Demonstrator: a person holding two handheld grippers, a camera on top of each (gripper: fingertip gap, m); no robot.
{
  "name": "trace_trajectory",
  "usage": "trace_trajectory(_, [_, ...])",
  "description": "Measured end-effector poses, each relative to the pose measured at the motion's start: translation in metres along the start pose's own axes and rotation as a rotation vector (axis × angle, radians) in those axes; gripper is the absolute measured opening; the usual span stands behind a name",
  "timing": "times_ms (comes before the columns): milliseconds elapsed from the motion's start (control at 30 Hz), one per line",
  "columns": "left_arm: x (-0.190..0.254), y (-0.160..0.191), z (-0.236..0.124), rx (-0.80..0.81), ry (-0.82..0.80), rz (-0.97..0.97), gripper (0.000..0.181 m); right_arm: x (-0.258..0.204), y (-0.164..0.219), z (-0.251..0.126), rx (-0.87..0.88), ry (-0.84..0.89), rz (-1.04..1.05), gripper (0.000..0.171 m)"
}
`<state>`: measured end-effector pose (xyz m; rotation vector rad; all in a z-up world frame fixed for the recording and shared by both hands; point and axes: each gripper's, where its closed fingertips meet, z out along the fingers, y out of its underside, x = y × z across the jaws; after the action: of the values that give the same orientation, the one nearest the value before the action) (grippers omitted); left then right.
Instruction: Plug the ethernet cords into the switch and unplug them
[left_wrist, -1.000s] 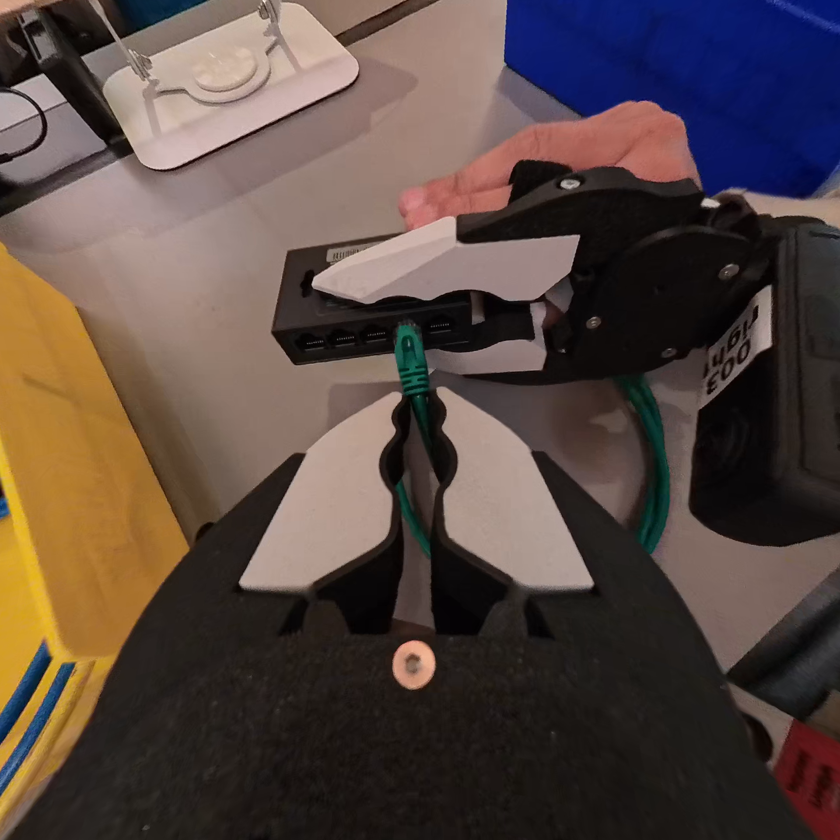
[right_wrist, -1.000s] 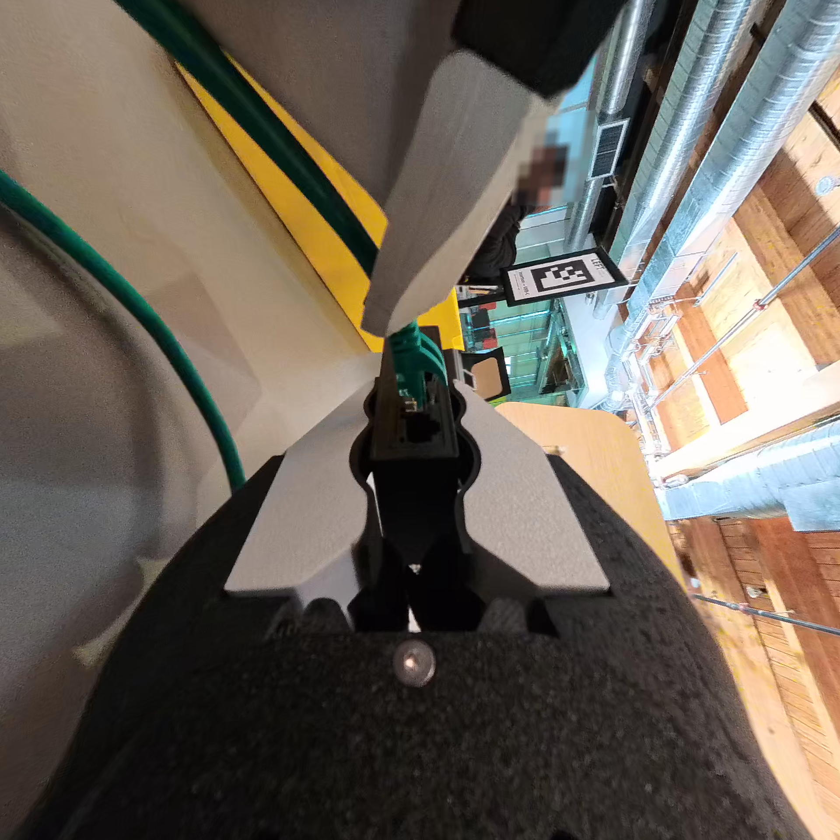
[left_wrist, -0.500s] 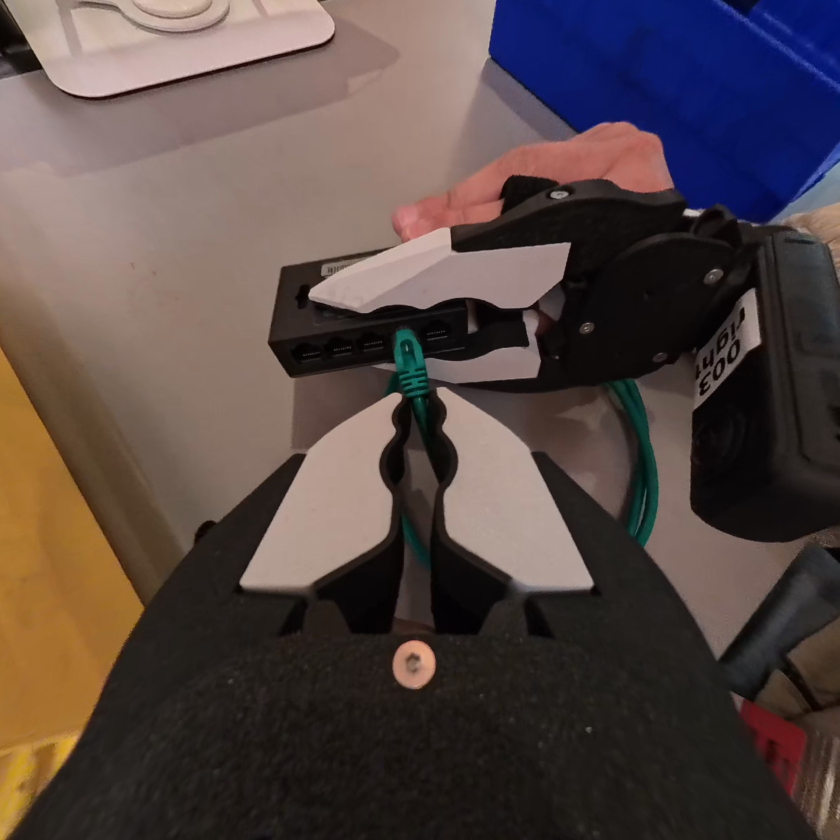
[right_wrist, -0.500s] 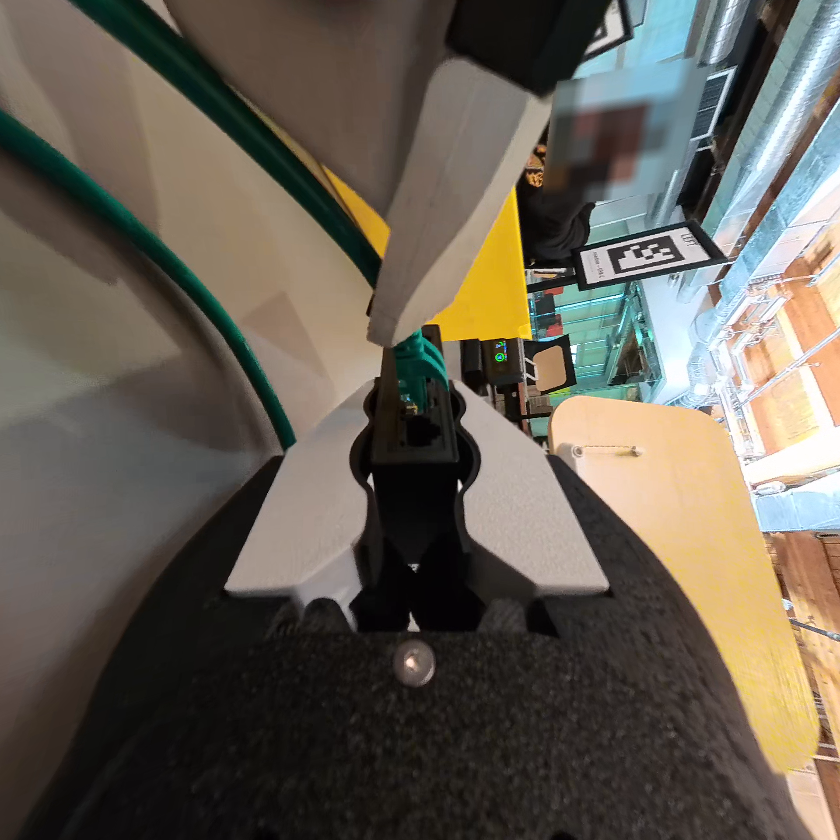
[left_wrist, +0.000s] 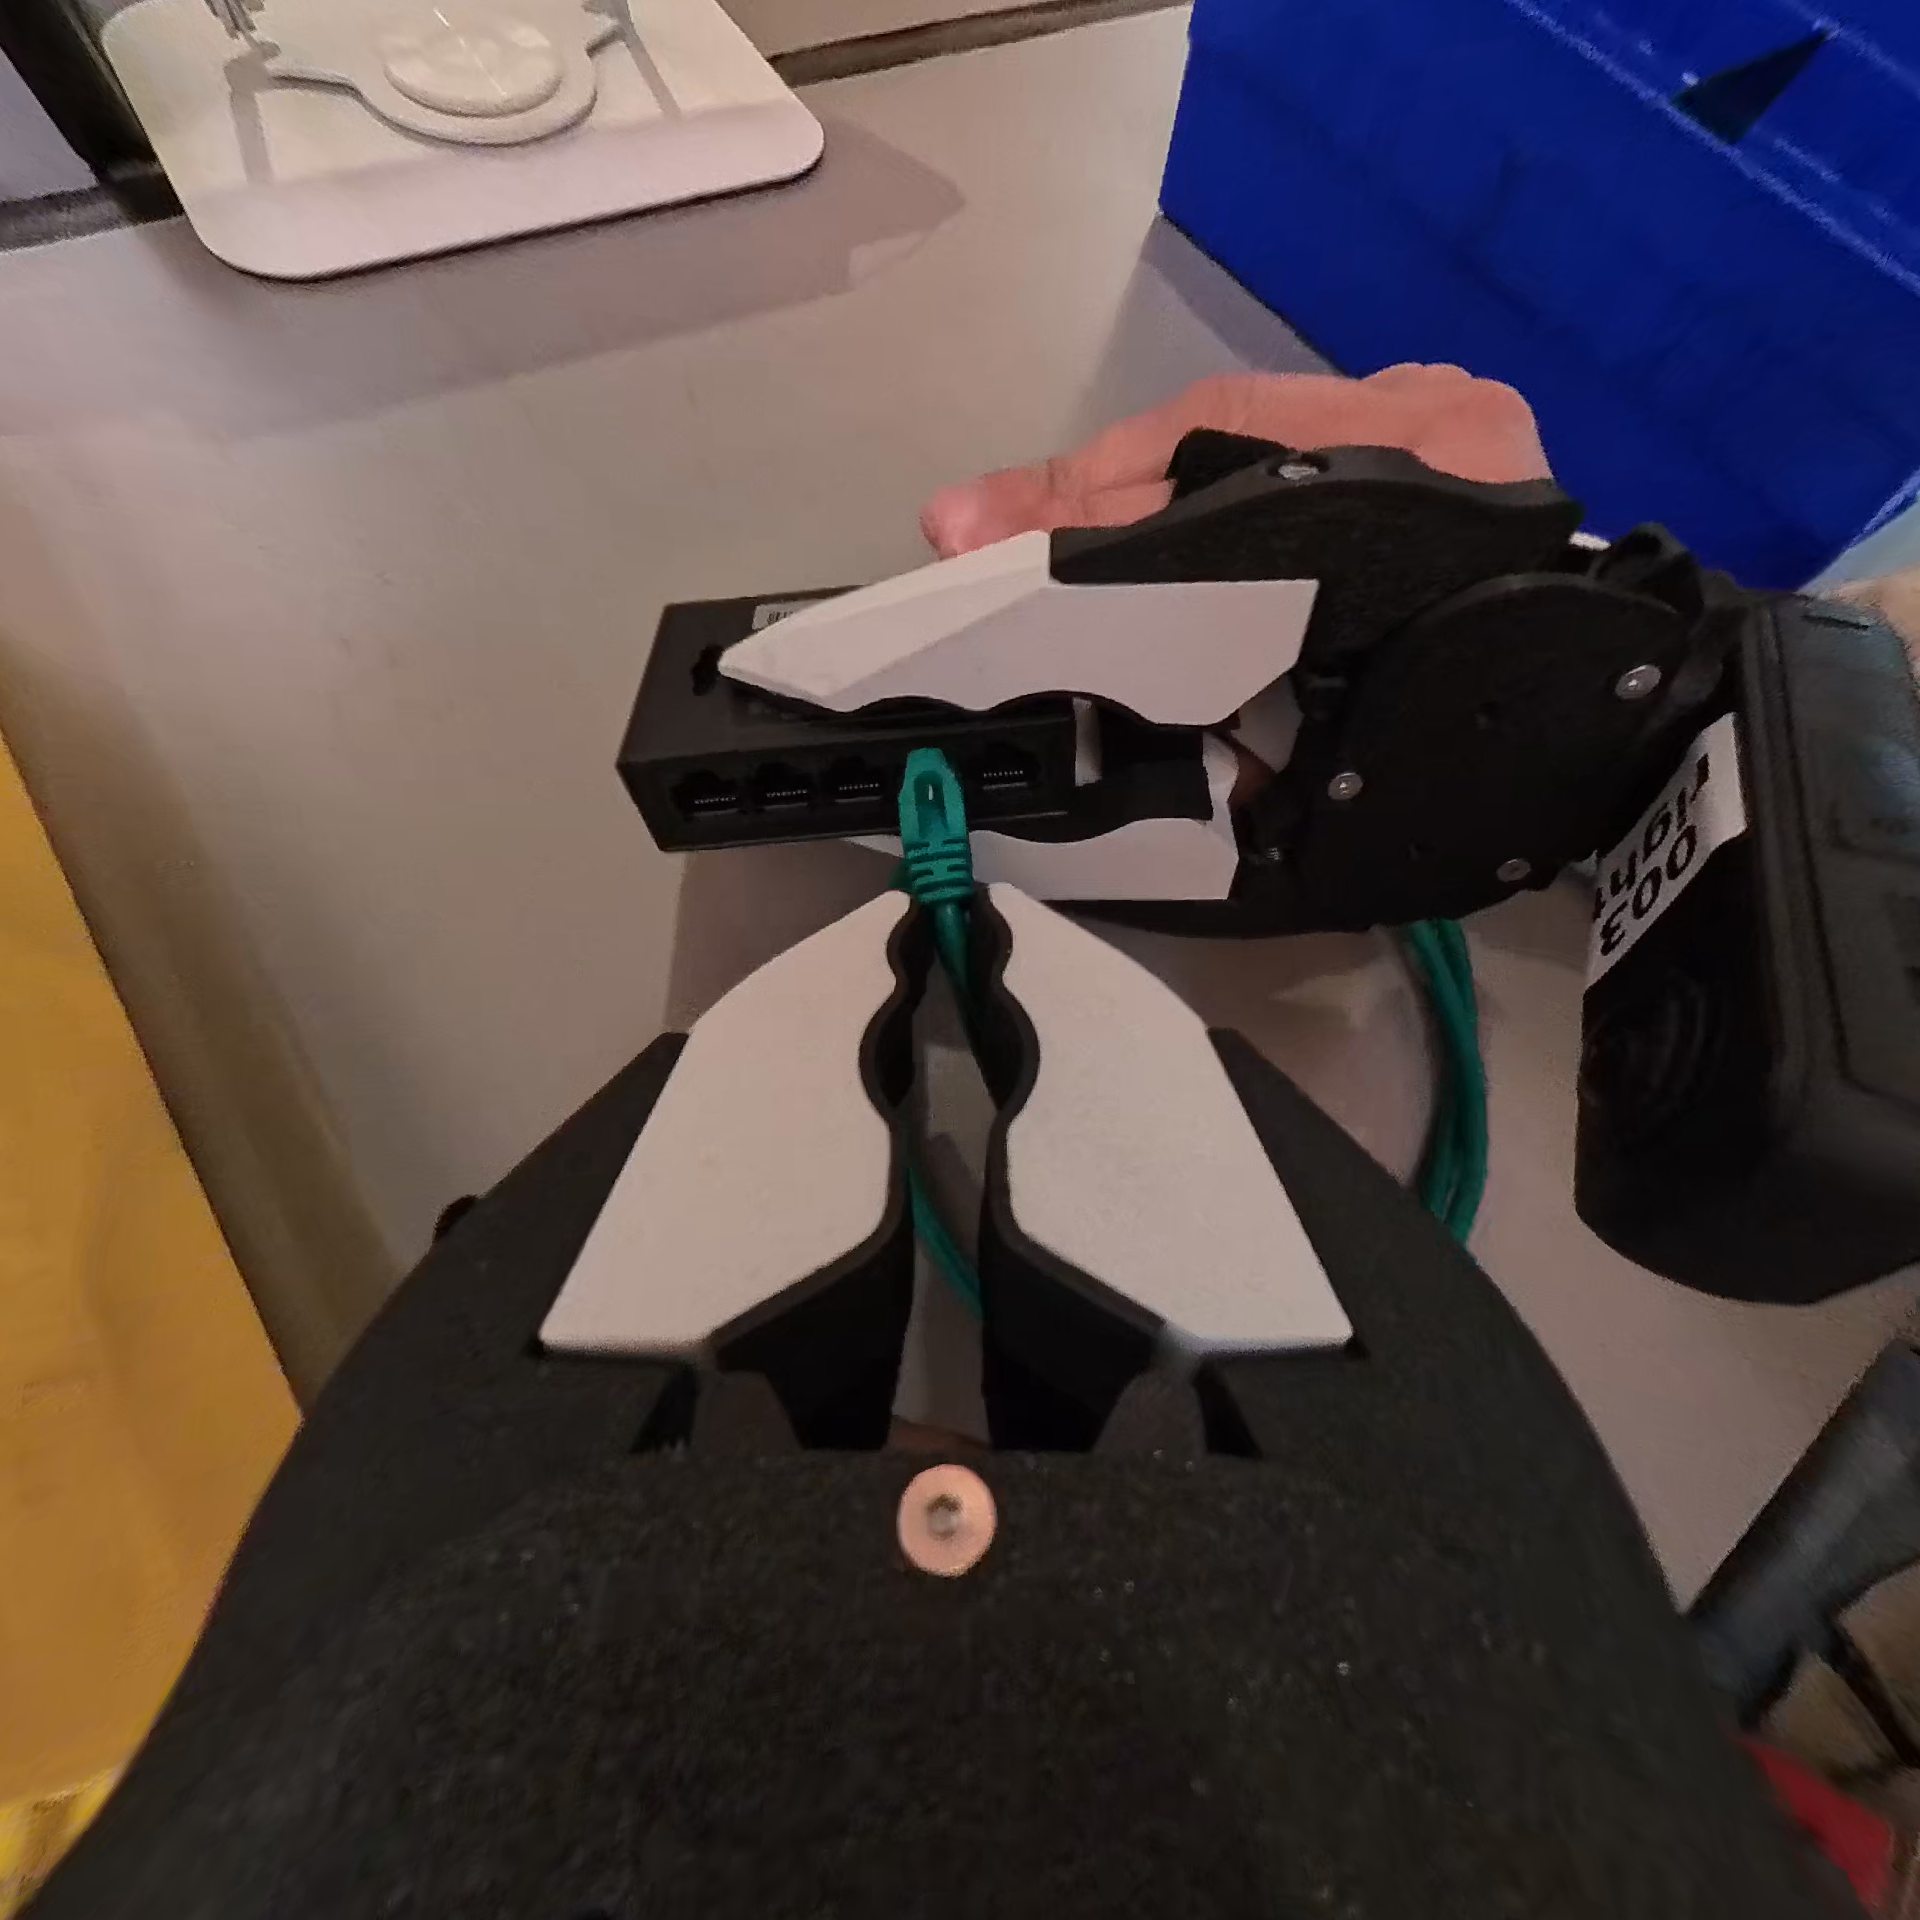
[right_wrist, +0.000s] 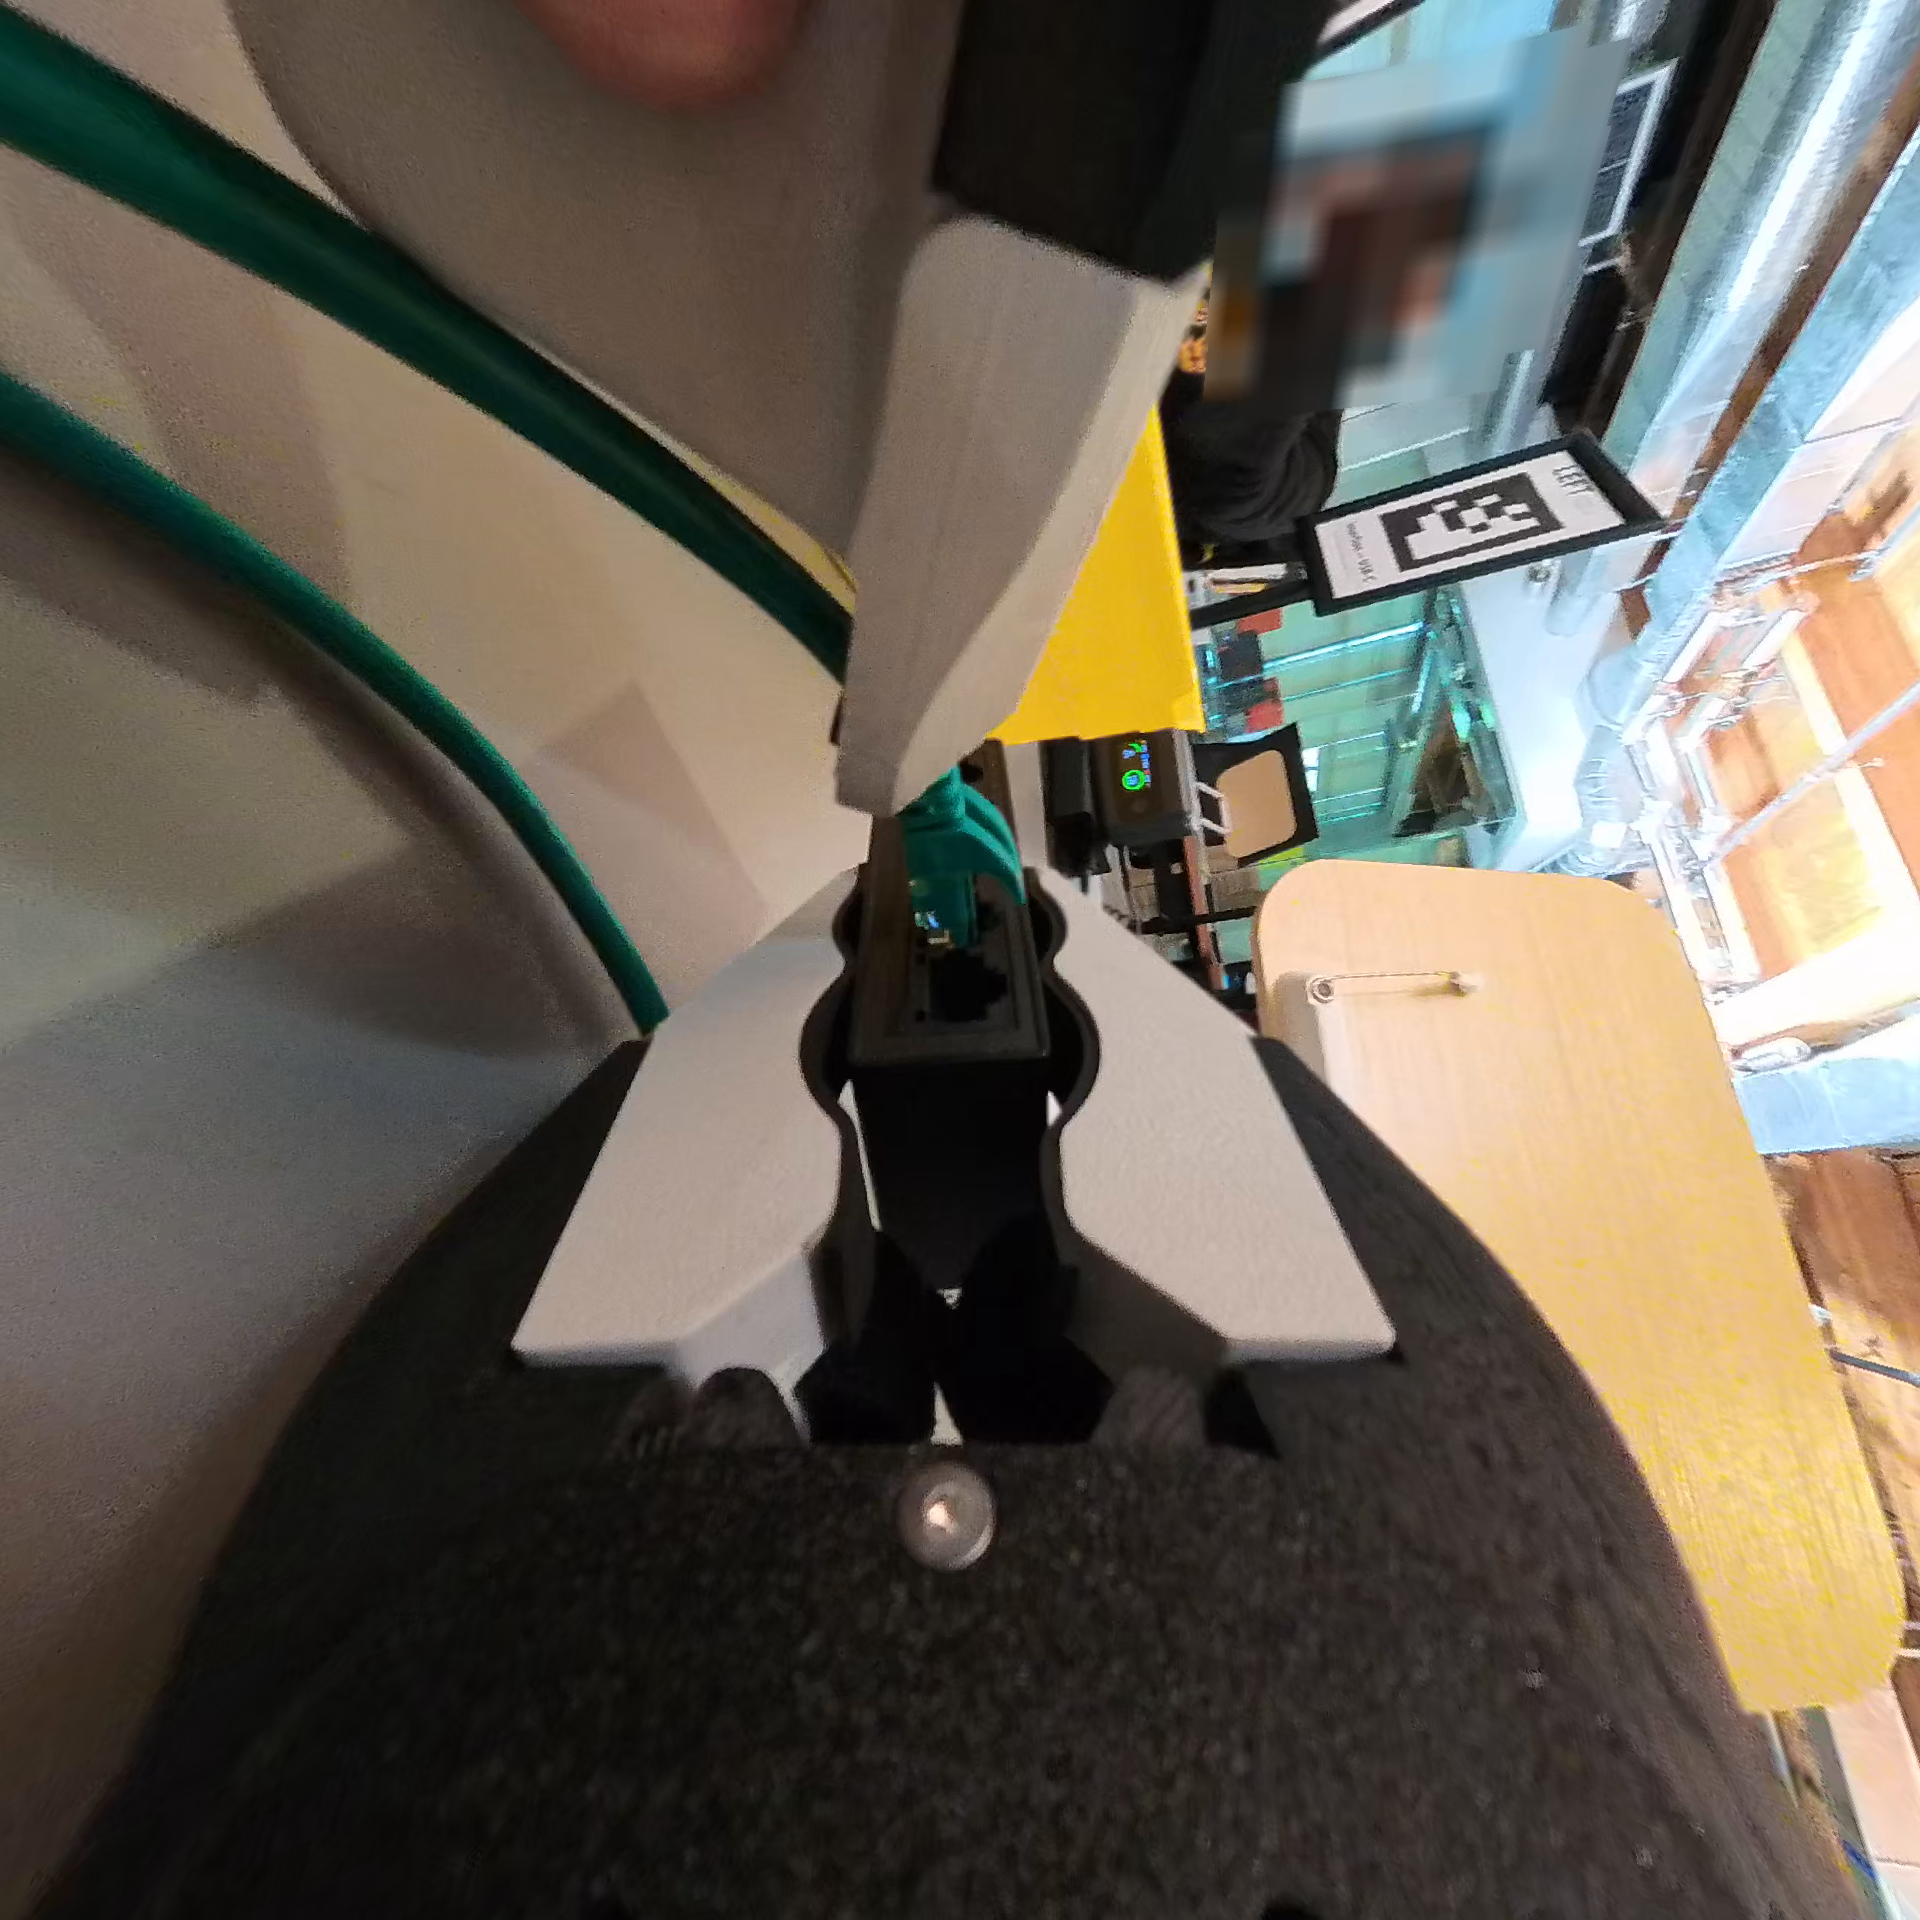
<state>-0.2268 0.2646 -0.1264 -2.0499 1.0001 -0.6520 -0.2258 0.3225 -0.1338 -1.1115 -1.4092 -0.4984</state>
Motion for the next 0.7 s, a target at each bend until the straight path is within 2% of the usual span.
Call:
trace_trajectory(133, [0.012, -0.007, -0.011, 0.075, 0.038, -0.030, 0.002, 0.010, 0.005, -0.008, 0.066, 0.085, -0.037, 0.027])
trace_trajectory(233, [0.018, -0.003, -0.048, 0.189, 0.026, -0.038, 0.005, 0.026, 0.037, -0.011, -0.018, 0.141, 0.065, 0.027])
trace_trajectory(300, [0.009, 0.018, -0.078, 0.240, -0.059, -0.029, 0.006, 0.048, 0.053, -0.017, -0.026, 0.226, 0.188, 0.027])
trace_trajectory(433, [-0.044, 0.082, -0.133, 0.242, -0.345, -0.139, 0.007, 0.067, 0.075, -0.022, -0.020, 0.277, 0.444, 0.027])
trace_trajectory(467, [-0.058, 0.091, -0.142, 0.239, -0.378, -0.195, 0.013, 0.068, 0.077, -0.022, -0.017, 0.273, 0.472, 0.027])
trace_trajectory(533, [-0.085, 0.093, -0.159, 0.268, -0.411, -0.304, 0.026, 0.067, 0.077, -0.023, -0.022, 0.276, 0.466, 0.027])
trace_trajectory(700, [-0.133, 0.093, -0.185, 0.296, -0.481, -0.418, 0.038, 0.053, 0.063, -0.018, -0.028, 0.239, 0.332, 0.027])
